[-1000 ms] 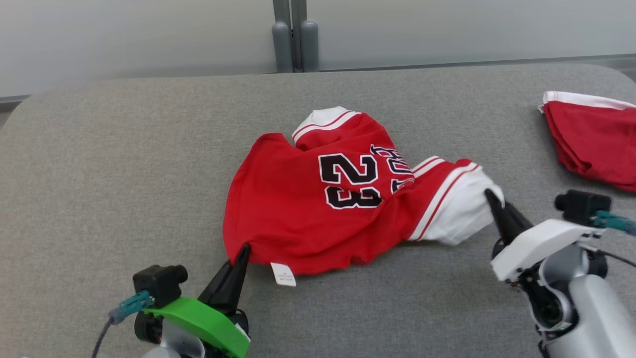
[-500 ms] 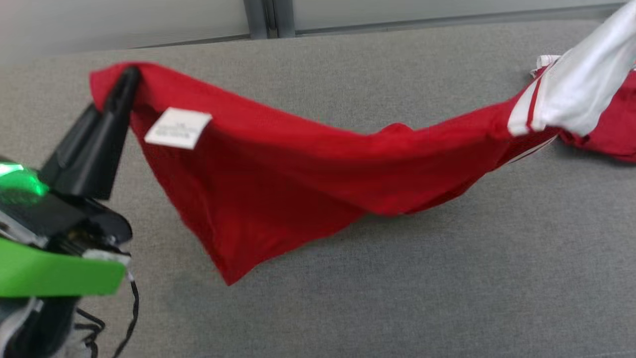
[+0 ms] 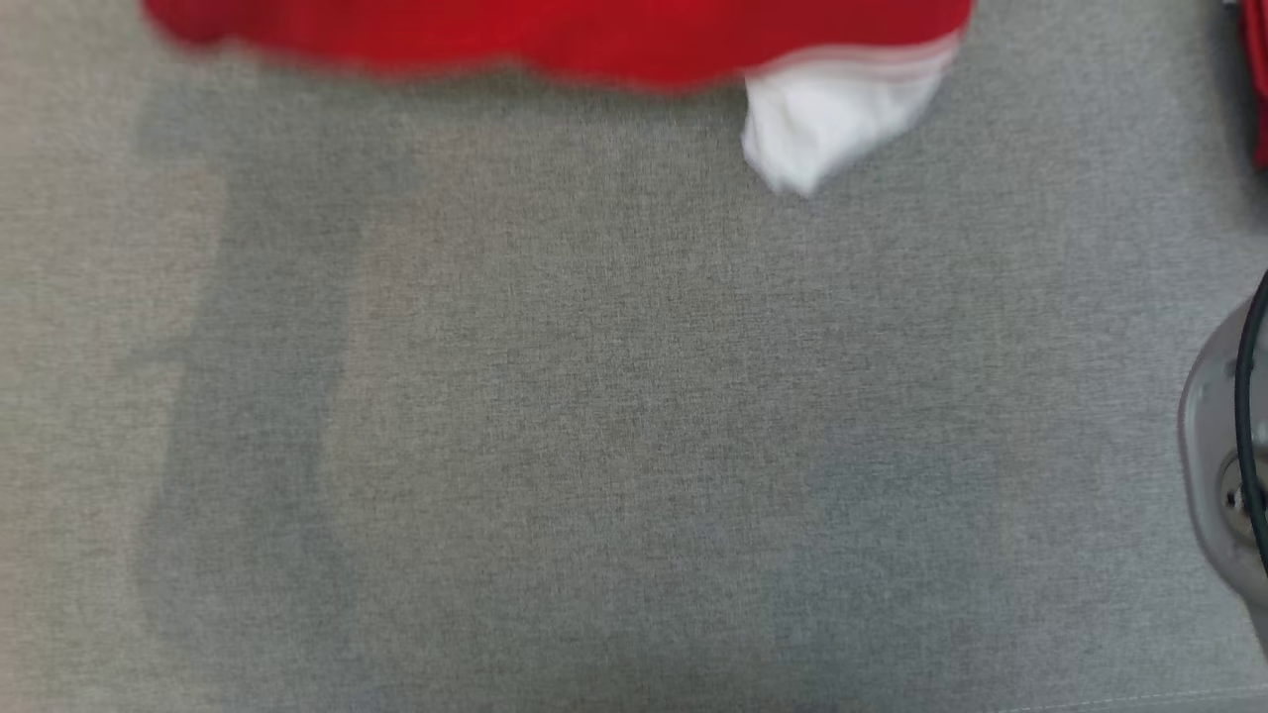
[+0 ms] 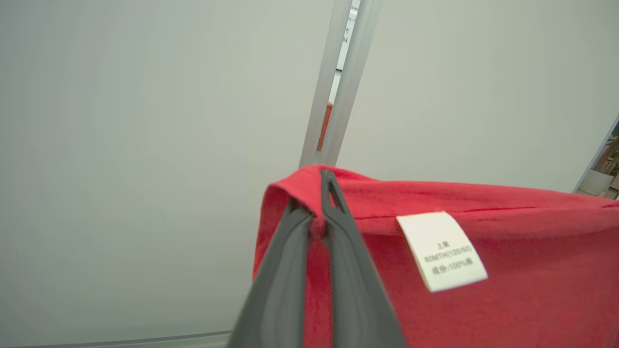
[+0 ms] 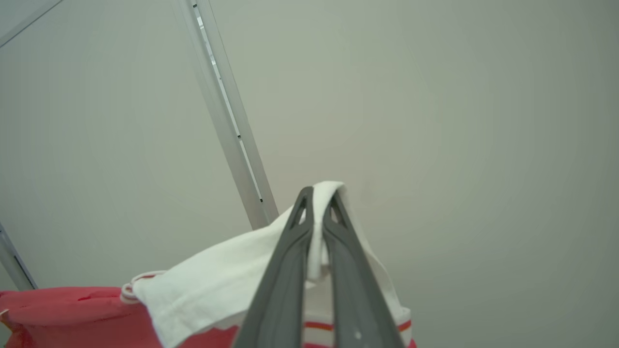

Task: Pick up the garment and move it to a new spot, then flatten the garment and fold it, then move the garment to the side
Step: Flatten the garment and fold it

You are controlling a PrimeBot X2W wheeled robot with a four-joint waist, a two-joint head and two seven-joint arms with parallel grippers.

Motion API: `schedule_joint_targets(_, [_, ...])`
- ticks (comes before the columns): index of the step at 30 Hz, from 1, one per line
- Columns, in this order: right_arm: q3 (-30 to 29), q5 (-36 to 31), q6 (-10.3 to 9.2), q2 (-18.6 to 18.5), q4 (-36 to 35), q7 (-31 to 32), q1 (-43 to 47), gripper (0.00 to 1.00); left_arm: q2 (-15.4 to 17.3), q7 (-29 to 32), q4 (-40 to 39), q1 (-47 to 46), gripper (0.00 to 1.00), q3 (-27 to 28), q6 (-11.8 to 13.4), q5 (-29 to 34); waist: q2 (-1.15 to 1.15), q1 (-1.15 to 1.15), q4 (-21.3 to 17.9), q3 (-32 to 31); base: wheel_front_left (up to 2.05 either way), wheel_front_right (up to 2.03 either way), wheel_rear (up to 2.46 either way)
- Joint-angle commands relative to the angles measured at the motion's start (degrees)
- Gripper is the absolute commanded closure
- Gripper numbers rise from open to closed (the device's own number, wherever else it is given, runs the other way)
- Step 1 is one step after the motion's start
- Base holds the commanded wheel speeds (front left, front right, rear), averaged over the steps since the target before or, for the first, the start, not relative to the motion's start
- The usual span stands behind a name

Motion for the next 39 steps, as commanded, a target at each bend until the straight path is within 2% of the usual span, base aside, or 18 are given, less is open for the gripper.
schedule_joint_targets(1, [-0.2, -1.0, 0.0, 0.3, 3.6, -3.8, -3.1, 1.0, -0.3, -2.2, 3.9, -3.5, 1.0, -1.2, -1.0, 2.5, 0.0, -0.02, 0.3, 5.3, 0.0, 0.0, 0.0])
schedule_joint_targets(4, [0.9, -2.3, 0.01, 0.7, 10.7, -10.8, -7.7, 1.0, -0.6, -7.9, 12.0, -8.3, 1.0, -3.2, -3.0, 7.0, 0.0, -0.02, -0.2, 5.0, 0.0, 0.0, 0.0])
schedule_joint_targets(7, [0.9, 1.4, -0.02, 0.6, 16.7, -15.6, -8.9, 1.0, -0.9, -13.2, 18.9, -9.7, 1.0, -4.1, -5.4, 8.6, 0.0, -0.02, -1.1, 4.0, 0.0, 0.0, 0.0])
schedule_joint_targets(10, [5.6, 4.5, 0.0, 1.0, 19.9, -18.0, -3.5, 1.0, -2.1, -17.1, 23.9, -5.0, 1.0, -4.6, -7.6, 7.8, 0.0, -0.02, -1.8, 2.3, 0.0, 0.0, 0.0])
schedule_joint_targets(16, [12.9, 12.2, 0.01, 0.5, 15.9, -21.5, 17.5, 1.0, -2.9, -23.6, 26.6, 10.8, 1.0, -7.1, -10.0, 5.6, 0.0, -0.02, -3.0, -2.3, 0.0, 0.0, 0.0])
schedule_joint_targets(23, [15.9, 19.5, 0.01, -3.4, 3.4, -25.3, 50.0, 1.0, -4.7, -27.9, 22.1, 35.8, 1.0, -11.5, -10.5, 2.8, 0.0, -0.02, -2.2, -9.4, 0.0, 0.0, 0.0])
schedule_joint_targets(26, [17.2, 17.5, 0.01, -5.9, -1.4, -27.8, 62.9, 1.0, -5.3, -29.2, 18.1, 45.9, 1.0, -10.5, -9.3, 2.1, 0.0, -0.02, -2.3, -12.0, 0.0, 0.0, 0.0])
schedule_joint_targets(32, [14.0, 17.4, 0.0, -5.8, -6.3, -30.2, 82.4, 1.0, -6.3, -29.9, 7.2, 64.0, 1.0, -10.2, -4.2, 4.0, 0.0, -0.02, -1.9, -15.2, 0.0, 0.0, 0.0])
schedule_joint_targets(36, [12.8, 17.0, 0.0, -5.0, -8.5, -29.7, 90.1, 1.0, -7.5, -29.8, -1.3, 74.4, 1.0, -9.8, -0.5, 3.9, 0.0, -0.02, -2.4, -15.0, 0.0, 0.0, 0.0])
schedule_joint_targets(39, [12.7, 17.1, 0.0, -5.1, -10.5, -28.5, 92.0, 1.0, -6.7, -27.9, -7.2, 78.7, 1.0, -10.8, 1.4, 3.6, 0.0, -0.02, -2.3, -14.1, 0.0, 0.0, 0.0])
